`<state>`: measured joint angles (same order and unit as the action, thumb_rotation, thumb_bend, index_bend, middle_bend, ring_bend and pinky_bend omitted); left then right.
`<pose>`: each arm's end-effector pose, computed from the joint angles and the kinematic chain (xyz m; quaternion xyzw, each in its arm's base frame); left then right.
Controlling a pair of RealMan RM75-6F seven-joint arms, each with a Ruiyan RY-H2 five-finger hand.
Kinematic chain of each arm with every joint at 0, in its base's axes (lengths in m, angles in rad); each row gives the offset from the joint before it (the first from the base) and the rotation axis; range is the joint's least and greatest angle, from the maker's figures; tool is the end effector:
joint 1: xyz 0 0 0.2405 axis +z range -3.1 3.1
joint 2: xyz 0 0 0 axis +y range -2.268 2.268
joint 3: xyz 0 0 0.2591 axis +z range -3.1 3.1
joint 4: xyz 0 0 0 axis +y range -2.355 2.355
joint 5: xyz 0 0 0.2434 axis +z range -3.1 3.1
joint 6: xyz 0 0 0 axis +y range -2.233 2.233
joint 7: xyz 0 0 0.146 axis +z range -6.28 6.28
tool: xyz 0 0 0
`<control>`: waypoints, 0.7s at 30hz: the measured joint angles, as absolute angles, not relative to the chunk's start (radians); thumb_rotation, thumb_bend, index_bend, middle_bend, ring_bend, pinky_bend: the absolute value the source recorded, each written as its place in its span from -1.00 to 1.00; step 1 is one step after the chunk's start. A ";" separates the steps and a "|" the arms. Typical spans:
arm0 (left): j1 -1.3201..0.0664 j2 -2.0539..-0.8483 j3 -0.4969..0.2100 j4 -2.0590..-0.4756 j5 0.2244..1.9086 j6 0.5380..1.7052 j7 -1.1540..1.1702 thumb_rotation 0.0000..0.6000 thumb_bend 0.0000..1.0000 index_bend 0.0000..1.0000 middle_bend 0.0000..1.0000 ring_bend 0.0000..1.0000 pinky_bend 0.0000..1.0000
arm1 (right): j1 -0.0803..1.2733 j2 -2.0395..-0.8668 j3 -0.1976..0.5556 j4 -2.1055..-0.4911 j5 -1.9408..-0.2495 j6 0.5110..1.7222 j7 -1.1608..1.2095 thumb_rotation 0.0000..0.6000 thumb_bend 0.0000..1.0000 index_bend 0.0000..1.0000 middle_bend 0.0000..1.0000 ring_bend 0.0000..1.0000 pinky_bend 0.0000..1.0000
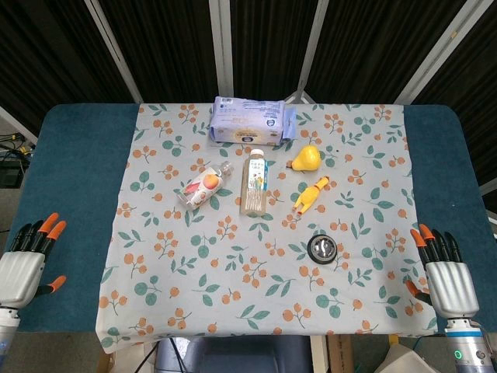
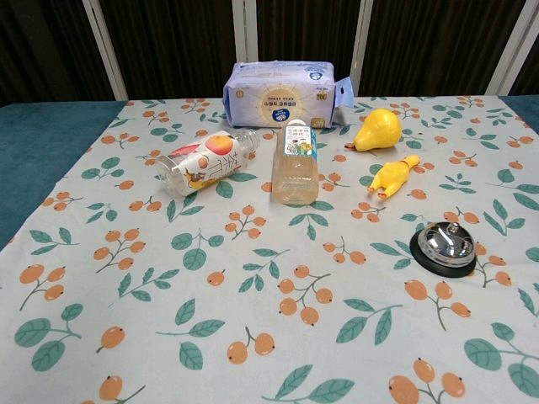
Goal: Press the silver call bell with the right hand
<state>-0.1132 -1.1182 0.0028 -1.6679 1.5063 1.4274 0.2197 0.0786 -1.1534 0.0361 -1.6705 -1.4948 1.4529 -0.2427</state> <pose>-0.3156 0.1803 0.1089 -0.6564 -0.3553 -0.3177 0.5848 -0.3134 -0.1790 0.1064 0.6324 -0.3575 0.3288 0.6034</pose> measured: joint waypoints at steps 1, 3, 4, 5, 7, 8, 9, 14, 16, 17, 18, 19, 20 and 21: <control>-0.113 -1.118 0.003 -1.667 1.506 1.427 0.219 1.00 -0.95 -1.00 -1.00 -1.00 -1.00 | 0.079 -1.154 0.036 -1.670 -1.495 1.453 -0.243 1.00 -0.51 -1.00 -1.00 -1.00 -1.00; -0.113 -1.118 0.003 -1.666 1.506 1.427 0.218 1.00 -0.95 -1.00 -1.00 -1.00 -1.00 | 0.079 -1.154 0.036 -1.670 -1.495 1.453 -0.243 1.00 -0.51 -1.00 -1.00 -1.00 -1.00; -0.113 -1.118 0.003 -1.666 1.507 1.427 0.218 1.00 -0.95 -1.00 -1.00 -1.00 -1.00 | 0.079 -1.154 0.036 -1.670 -1.495 1.453 -0.242 1.00 -0.51 -1.00 -1.00 -1.00 -1.00; -0.113 -1.118 0.003 -1.667 1.506 1.427 0.218 1.00 -0.95 -1.00 -1.00 -1.00 -1.00 | 0.079 -1.154 0.037 -1.670 -1.495 1.453 -0.243 1.00 -0.51 -1.00 -1.00 -1.00 -1.00; -0.114 -1.118 0.003 -1.668 1.506 1.426 0.219 1.00 -0.95 -1.00 -1.00 -1.00 -1.00 | 0.079 -1.154 0.037 -1.670 -1.495 1.453 -0.243 1.00 -0.51 -1.00 -1.00 -1.00 -1.00; -0.114 -1.118 0.003 -1.669 1.505 1.425 0.219 1.00 -0.95 -1.00 -1.00 -1.00 -1.00 | 0.078 -1.154 0.037 -1.670 -1.495 1.454 -0.242 1.00 -0.51 -1.00 -1.00 -1.00 -1.00; -0.114 -1.118 0.002 -1.669 1.506 1.426 0.219 1.00 -0.95 -1.00 -1.00 -1.00 -1.00 | 0.078 -1.154 0.037 -1.670 -1.495 1.454 -0.242 1.00 -0.51 -1.00 -1.00 -1.00 -1.00; -0.113 -1.118 0.002 -1.669 1.507 1.428 0.220 1.00 -0.95 -1.00 -1.00 -1.00 -1.00 | 0.078 -1.154 0.035 -1.671 -1.498 1.455 -0.240 1.00 -0.51 -1.00 -1.00 -1.00 -1.00; -0.113 -1.118 0.003 -1.669 1.507 1.428 0.219 1.00 -0.95 -1.00 -1.00 -1.00 -1.00 | 0.078 -1.154 0.035 -1.671 -1.499 1.455 -0.241 1.00 -0.51 -1.00 -1.00 -1.00 -1.00; -0.113 -1.118 0.003 -1.668 1.508 1.429 0.219 1.00 -0.95 -1.00 -1.00 -1.00 -1.00 | 0.078 -1.155 0.034 -1.671 -1.500 1.455 -0.242 1.00 -0.51 -1.00 -1.00 -1.00 -1.00; -0.112 -1.118 0.003 -1.668 1.508 1.430 0.218 1.00 -0.95 -1.00 -1.00 -1.00 -1.00 | 0.078 -1.155 0.034 -1.670 -1.501 1.454 -0.242 1.00 -0.51 -1.00 -1.00 -1.00 -1.00; -0.112 -1.118 0.003 -1.667 1.509 1.431 0.217 1.00 -0.95 -1.00 -1.00 -1.00 -1.00 | 0.078 -1.155 0.033 -1.671 -1.501 1.454 -0.242 1.00 -0.51 -1.00 -1.00 -1.00 -1.00; -0.111 -1.118 0.003 -1.667 1.510 1.431 0.216 1.00 -0.95 -1.00 -1.00 -1.00 -1.00 | 0.078 -1.155 0.033 -1.671 -1.502 1.454 -0.242 1.00 -0.51 -1.00 -1.00 -1.00 -1.00; -0.111 -1.118 0.004 -1.667 1.511 1.432 0.216 1.00 -0.95 -1.00 -1.00 -1.00 -1.00 | 0.078 -1.155 0.032 -1.671 -1.503 1.454 -0.242 1.00 -0.51 -1.00 -1.00 -1.00 -1.00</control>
<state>-0.1113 -1.1182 0.0038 -1.6666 1.5106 1.4316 0.2161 0.0780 -1.1547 0.0324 -1.6707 -1.5029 1.4539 -0.2423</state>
